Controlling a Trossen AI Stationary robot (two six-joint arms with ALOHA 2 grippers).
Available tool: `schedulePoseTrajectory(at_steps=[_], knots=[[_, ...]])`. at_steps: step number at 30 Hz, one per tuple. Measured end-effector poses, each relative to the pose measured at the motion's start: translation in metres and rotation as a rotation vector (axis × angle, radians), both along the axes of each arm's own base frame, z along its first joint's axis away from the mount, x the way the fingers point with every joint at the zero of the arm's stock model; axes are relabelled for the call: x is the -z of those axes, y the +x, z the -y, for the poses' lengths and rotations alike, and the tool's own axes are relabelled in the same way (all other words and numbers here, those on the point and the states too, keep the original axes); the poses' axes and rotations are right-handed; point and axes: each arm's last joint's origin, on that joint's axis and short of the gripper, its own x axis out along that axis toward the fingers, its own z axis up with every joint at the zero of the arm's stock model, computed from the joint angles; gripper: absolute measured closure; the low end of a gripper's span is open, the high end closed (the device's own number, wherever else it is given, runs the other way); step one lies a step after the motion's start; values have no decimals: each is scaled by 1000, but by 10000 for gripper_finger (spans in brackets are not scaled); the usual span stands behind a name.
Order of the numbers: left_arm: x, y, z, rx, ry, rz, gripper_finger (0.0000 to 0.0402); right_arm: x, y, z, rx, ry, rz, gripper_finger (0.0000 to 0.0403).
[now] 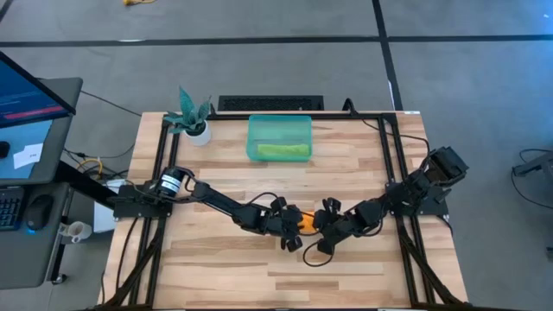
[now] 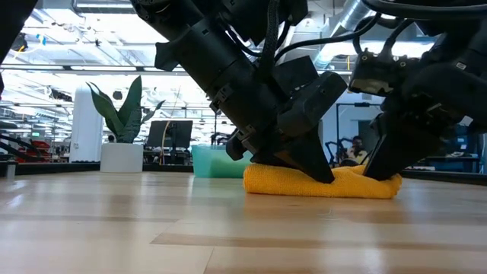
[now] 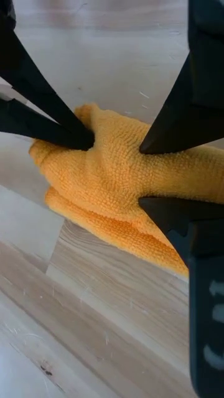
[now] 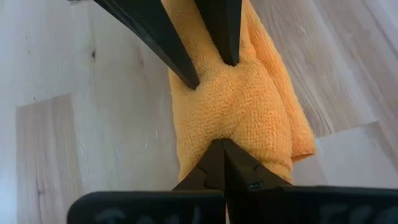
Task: Roll microfiber towels into tight, uniform cylinder then place into a basket
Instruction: Roll the orange towel
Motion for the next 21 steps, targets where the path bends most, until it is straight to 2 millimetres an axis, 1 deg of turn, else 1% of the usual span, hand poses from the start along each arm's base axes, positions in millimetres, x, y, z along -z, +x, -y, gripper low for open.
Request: schedulePoseTrajectory(at_steps=[4, 11, 17, 21], knots=[[0, 0, 0, 1, 0, 2, 285, -1, 1, -1, -6, 7, 7, 394], [0, 1, 0, 33, 25, 4, 285, -1, 1, -1, -7, 8, 5, 388], [0, 1, 0, 33, 27, 5, 285, -1, 1, -1, -8, 9, 4, 393], [0, 1, 0, 37, 56, 4, 285, -1, 1, -1, -9, 9, 4, 388]])
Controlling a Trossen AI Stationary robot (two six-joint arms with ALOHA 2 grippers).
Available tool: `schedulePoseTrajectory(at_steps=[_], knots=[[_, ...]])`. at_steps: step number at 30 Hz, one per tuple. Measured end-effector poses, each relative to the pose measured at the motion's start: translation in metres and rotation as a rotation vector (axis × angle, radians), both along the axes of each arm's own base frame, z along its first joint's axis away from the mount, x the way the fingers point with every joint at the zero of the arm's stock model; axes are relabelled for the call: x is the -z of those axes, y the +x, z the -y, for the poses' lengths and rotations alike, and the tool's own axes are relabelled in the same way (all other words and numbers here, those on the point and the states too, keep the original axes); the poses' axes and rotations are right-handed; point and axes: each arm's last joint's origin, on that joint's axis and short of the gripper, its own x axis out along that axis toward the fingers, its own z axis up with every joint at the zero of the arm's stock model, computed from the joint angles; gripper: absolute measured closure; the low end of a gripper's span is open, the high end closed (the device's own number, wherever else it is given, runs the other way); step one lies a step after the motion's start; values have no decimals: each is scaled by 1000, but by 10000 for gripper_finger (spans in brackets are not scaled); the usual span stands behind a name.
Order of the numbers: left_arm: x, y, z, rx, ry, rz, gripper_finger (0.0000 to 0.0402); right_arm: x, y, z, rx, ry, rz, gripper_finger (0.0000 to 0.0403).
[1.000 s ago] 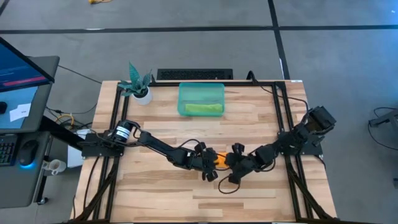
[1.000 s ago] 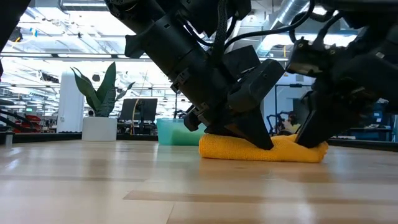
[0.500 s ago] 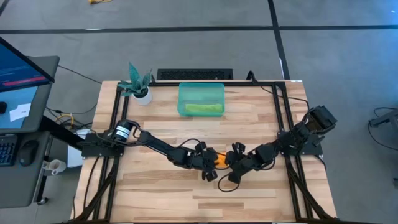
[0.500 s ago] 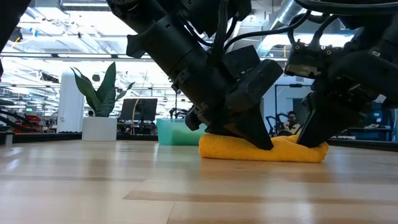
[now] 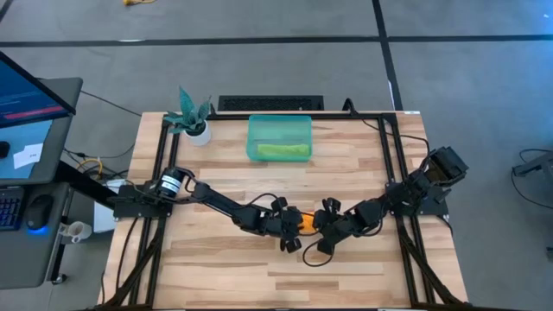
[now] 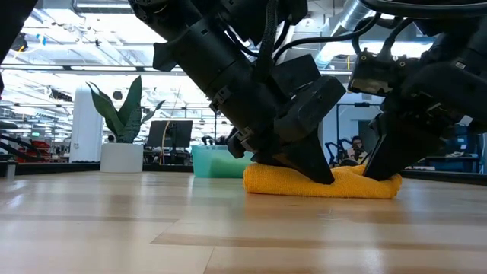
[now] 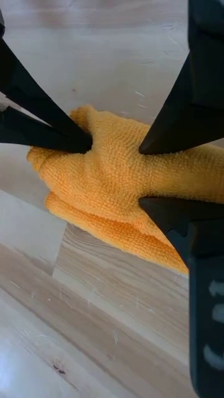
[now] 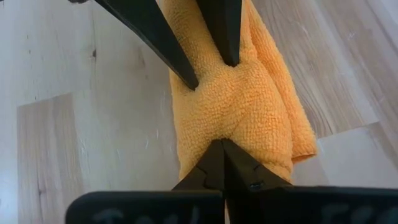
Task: Roll microfiber towels into tight, uniform cylinder then place into a basket
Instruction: Roll the orange towel, then put the rolled orange towel into the blue bin
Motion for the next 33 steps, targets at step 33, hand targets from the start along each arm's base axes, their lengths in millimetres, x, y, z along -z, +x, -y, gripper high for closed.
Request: schedulePoseTrajectory(at_steps=[33], knots=[[-62, -111, 26, -122, 49, 28, 264, 0, 0, 0, -4, 5, -2, 388]])
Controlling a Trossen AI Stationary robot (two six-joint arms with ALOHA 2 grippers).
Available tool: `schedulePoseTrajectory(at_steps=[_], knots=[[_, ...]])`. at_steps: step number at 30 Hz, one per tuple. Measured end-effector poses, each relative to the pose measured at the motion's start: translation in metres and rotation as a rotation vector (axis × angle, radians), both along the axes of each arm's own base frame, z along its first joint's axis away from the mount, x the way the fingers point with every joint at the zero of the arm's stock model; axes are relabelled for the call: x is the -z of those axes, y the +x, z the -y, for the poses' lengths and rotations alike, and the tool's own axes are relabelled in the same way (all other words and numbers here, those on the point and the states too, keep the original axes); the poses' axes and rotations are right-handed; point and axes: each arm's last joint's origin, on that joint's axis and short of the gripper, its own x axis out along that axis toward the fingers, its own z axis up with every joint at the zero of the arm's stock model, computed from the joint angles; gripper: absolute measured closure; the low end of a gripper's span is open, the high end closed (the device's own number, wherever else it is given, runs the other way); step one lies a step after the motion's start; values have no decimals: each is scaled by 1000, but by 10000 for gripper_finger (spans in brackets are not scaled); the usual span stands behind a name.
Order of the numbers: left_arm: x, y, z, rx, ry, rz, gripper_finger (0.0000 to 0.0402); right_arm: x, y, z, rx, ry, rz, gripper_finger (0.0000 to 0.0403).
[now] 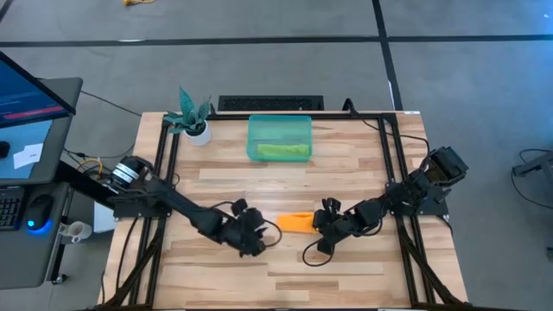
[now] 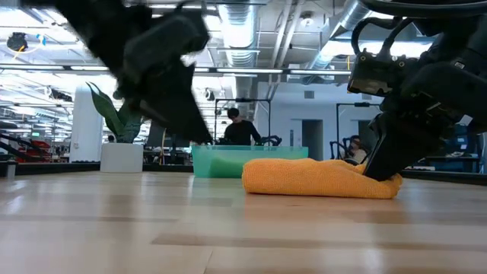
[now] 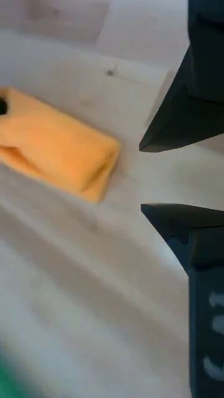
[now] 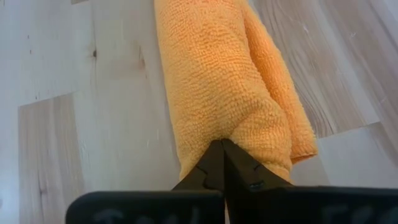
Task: Roll microfiber towels into tight, uniform cylinder then place into a basket
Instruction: Put the rolled orange towel into the blue bin
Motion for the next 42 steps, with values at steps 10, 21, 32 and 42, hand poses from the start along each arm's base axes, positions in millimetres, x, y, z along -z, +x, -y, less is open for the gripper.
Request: schedulePoseTrajectory(at_steps=[10, 21, 32, 42], knots=[[6, 2, -7, 212, -183, 384, 264, 0, 2, 3, 9, 8, -3, 386], [2, 12, -25, 238, -147, 404, 246, 0, 2, 3, -4, 0, -4, 386], [12, 18, -60, 123, -205, 326, 188, 0, 2, 3, -4, 0, -3, 386], [17, 24, -75, 78, -251, 298, 187, 0, 2, 3, -11, -5, -4, 388]])
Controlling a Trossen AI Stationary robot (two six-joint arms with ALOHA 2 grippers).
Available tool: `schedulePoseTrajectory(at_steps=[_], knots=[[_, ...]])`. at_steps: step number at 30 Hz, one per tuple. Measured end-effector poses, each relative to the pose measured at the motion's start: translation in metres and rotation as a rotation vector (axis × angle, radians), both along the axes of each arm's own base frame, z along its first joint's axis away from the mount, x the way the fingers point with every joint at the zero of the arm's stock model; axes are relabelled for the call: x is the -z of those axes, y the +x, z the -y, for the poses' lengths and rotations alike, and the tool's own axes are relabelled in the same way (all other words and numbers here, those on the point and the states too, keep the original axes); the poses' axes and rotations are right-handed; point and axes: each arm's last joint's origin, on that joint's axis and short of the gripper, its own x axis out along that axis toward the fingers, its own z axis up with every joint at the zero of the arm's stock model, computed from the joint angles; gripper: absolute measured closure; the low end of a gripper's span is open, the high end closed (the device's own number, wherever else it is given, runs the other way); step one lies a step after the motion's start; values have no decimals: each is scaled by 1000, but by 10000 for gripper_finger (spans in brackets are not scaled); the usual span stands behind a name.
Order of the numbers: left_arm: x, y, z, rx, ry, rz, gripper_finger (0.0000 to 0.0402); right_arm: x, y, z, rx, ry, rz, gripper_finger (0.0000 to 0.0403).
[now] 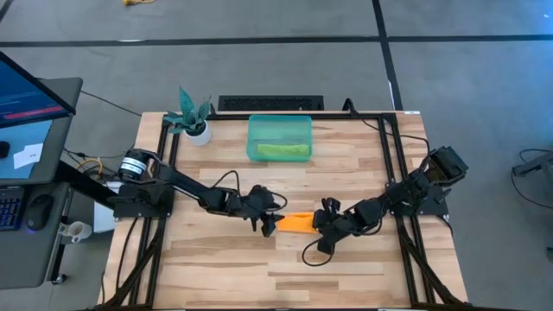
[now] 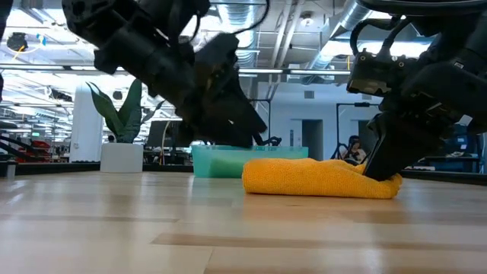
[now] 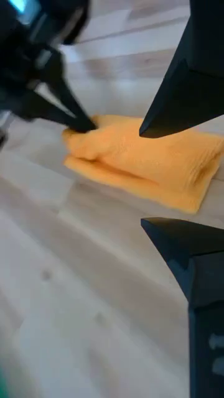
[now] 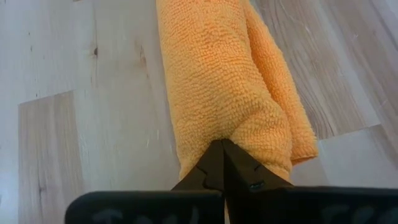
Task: Roll microfiber towels into tight, uniform cylinder then place into a basket
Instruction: Put the rolled orange towel into the blue bin
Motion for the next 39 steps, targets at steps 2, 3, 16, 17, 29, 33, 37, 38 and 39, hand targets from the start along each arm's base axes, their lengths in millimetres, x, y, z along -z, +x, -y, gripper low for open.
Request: schedulePoseTrajectory(at_steps=[2, 3, 16, 17, 29, 33, 37, 38, 39], knots=[[7, 2, 2, 13, 0, -27, 187, 0, 0, 0, 0, 0, 1, 386], [10, 6, 3, 16, 0, -32, 187, 0, 0, 0, 0, 0, 1, 385], [28, 31, 6, 135, -74, -157, 187, 0, 0, 0, -1, -2, 1, 386], [30, 32, 6, 137, -78, -160, 187, 0, 0, 0, -1, -1, 1, 385], [37, 36, 9, 253, -92, -133, 207, 0, 2, 3, 9, 5, 2, 385], [38, 35, 7, 242, -85, -144, 258, 0, 2, 2, 9, 5, 2, 384], [37, 36, 7, 241, -84, -139, 325, 0, 2, 2, 9, 4, 4, 380], [37, 36, 7, 242, -83, -136, 341, 0, 2, 2, 10, 5, 4, 377], [37, 36, 7, 241, -82, -136, 357, 0, 2, 2, 10, 5, 5, 372]])
